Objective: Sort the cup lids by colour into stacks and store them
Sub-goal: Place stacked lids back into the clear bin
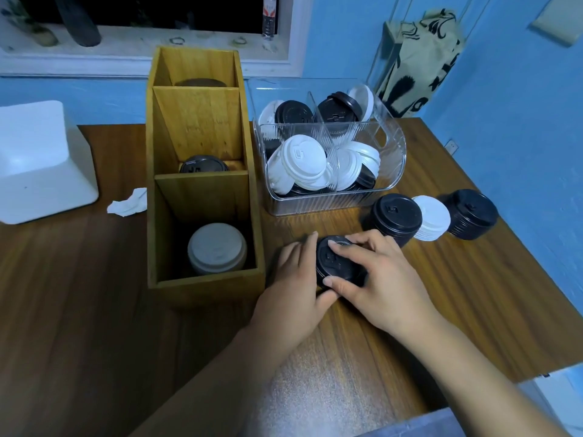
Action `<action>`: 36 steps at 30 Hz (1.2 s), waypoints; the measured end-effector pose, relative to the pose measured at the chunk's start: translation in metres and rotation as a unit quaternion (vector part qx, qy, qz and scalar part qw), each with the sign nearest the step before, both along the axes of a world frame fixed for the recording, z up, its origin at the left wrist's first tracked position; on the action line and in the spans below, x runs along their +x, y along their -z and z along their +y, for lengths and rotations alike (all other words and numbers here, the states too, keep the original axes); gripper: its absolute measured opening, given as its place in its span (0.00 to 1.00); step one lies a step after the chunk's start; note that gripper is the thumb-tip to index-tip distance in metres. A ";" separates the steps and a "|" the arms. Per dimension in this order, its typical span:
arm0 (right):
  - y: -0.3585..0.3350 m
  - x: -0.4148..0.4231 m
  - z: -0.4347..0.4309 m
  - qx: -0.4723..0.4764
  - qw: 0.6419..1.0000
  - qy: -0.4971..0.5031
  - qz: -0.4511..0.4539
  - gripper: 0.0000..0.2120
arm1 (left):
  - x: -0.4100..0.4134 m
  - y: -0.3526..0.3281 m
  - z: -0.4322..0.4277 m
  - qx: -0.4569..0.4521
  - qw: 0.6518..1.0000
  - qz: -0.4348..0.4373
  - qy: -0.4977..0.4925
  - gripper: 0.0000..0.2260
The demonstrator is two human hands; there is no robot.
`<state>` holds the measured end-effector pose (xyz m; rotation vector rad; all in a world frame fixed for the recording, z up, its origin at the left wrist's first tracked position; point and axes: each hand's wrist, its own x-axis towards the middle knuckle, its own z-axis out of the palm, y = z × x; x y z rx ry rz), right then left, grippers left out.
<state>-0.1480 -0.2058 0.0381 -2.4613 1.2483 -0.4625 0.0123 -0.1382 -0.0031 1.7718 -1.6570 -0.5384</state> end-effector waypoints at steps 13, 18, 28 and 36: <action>-0.047 0.009 -0.035 0.021 0.993 -0.072 0.088 0.26 | -0.001 0.001 0.002 -0.023 1.000 -0.011 -0.014 0.38; -0.086 0.032 -0.103 -0.003 0.995 0.025 -0.094 0.06 | -0.002 -0.001 0.001 -0.013 1.000 -0.009 -0.020 0.40; -0.106 0.094 -0.231 -0.095 0.987 0.099 0.082 0.20 | -0.002 0.001 0.001 -0.012 1.000 -0.010 -0.015 0.40; -0.099 0.109 -0.245 -0.128 0.971 0.143 0.142 0.11 | 0.000 0.002 -0.001 -0.016 1.000 -0.011 -0.015 0.38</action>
